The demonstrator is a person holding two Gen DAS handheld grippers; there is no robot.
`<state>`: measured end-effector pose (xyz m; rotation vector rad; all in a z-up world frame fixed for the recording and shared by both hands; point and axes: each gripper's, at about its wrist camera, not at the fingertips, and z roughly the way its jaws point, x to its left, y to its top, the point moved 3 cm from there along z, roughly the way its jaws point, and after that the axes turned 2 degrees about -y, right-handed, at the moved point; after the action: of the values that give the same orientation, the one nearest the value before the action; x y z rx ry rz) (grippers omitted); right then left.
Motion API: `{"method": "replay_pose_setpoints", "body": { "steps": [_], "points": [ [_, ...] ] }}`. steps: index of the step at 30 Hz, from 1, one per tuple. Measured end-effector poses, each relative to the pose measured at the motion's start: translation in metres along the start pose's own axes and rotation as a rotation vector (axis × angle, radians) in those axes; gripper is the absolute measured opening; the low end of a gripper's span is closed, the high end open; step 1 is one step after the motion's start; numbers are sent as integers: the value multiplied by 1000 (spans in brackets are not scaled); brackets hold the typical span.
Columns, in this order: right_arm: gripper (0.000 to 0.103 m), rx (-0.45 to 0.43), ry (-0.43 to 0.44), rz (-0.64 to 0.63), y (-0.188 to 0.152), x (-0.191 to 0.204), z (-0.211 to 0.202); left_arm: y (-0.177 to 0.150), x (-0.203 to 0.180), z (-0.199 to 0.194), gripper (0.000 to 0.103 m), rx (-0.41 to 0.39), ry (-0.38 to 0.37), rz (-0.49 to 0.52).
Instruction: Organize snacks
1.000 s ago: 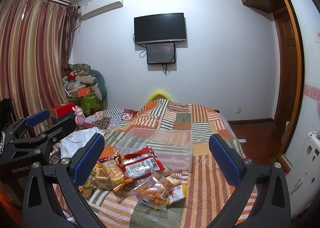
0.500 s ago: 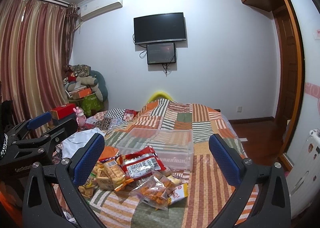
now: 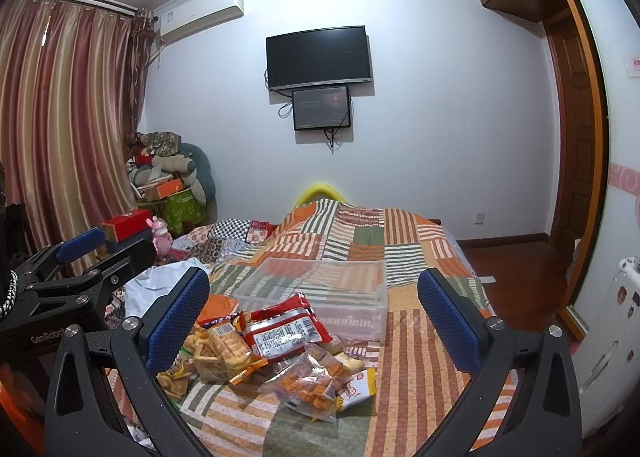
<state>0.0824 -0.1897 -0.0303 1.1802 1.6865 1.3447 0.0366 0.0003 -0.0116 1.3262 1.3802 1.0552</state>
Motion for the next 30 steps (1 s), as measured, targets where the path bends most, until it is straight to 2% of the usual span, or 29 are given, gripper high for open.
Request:
{"method": "replay_pose_setpoints", "body": {
  "steps": [30],
  "points": [
    [103, 11, 15, 1, -4, 1, 6, -2, 0, -1, 103, -3, -13, 5]
  ]
}}
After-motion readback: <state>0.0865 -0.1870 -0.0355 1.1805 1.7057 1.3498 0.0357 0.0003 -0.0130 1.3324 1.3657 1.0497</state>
